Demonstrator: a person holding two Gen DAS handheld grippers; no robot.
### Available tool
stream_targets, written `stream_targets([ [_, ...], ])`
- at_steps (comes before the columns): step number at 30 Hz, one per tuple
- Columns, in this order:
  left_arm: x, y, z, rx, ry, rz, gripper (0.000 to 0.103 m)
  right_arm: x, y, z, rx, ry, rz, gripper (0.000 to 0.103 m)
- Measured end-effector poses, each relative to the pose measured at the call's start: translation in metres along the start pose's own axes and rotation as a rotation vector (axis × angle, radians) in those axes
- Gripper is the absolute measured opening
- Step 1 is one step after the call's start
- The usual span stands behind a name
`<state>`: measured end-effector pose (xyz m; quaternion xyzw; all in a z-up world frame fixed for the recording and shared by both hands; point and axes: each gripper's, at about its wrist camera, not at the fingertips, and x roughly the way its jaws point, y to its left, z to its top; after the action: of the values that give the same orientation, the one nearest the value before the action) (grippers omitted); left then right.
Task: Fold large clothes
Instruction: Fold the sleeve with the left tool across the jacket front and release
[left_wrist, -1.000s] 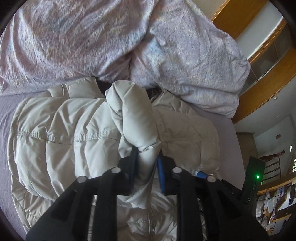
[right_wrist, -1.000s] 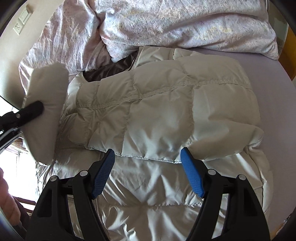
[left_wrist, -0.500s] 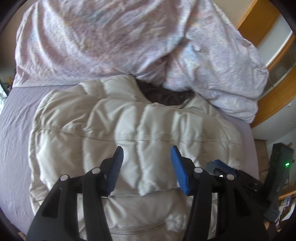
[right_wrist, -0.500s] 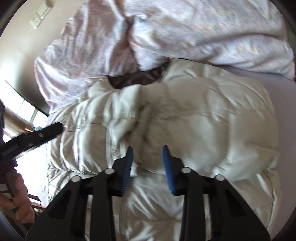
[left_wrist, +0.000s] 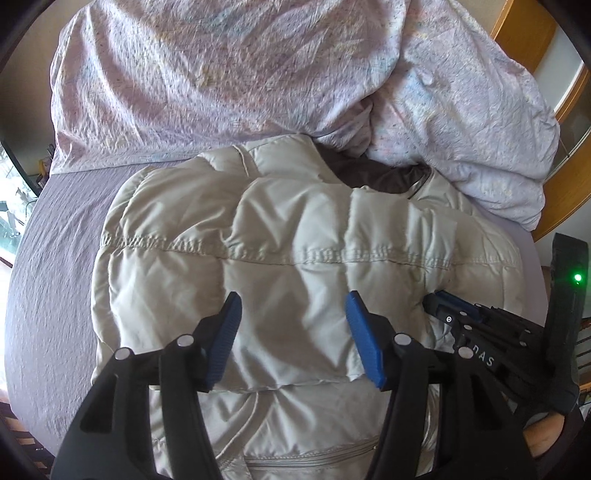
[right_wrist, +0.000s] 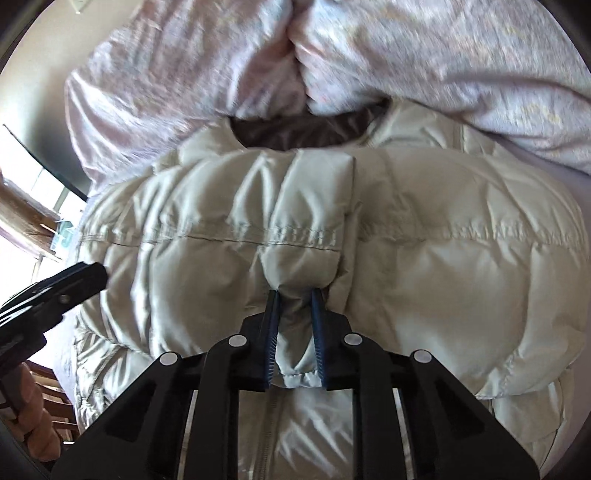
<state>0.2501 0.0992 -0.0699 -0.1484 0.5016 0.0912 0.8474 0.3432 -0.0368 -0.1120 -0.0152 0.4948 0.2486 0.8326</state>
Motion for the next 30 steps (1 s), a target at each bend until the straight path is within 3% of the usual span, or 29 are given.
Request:
stream_targets([
  [5, 0.003, 0.001, 0.001, 0.010, 0.009, 0.010, 0.060, 0.013, -0.005, -0.003, 0.023, 0.041, -0.033, 0.018],
  [12, 0.003, 0.003, -0.001, 0.026, 0.012, 0.021, 0.061, 0.022, -0.019, -0.006, 0.094, 0.044, 0.005, 0.017],
  [21, -0.010, 0.020, -0.016, 0.046, -0.007, 0.071, 0.080, -0.003, -0.030, -0.006, 0.112, 0.050, 0.050, 0.022],
  [22, -0.012, 0.024, -0.019, 0.046, -0.007, 0.075, 0.081, -0.010, -0.032, -0.008, 0.112, 0.045, 0.054, 0.024],
  [25, -0.018, 0.039, -0.030, 0.041, -0.004, 0.096, 0.083, -0.034, -0.039, -0.015, 0.095, 0.007, -0.020, 0.066],
  [30, -0.029, 0.072, -0.055, 0.015, 0.006, 0.125, 0.084, -0.072, -0.073, -0.040, 0.093, -0.019, -0.066, 0.066],
])
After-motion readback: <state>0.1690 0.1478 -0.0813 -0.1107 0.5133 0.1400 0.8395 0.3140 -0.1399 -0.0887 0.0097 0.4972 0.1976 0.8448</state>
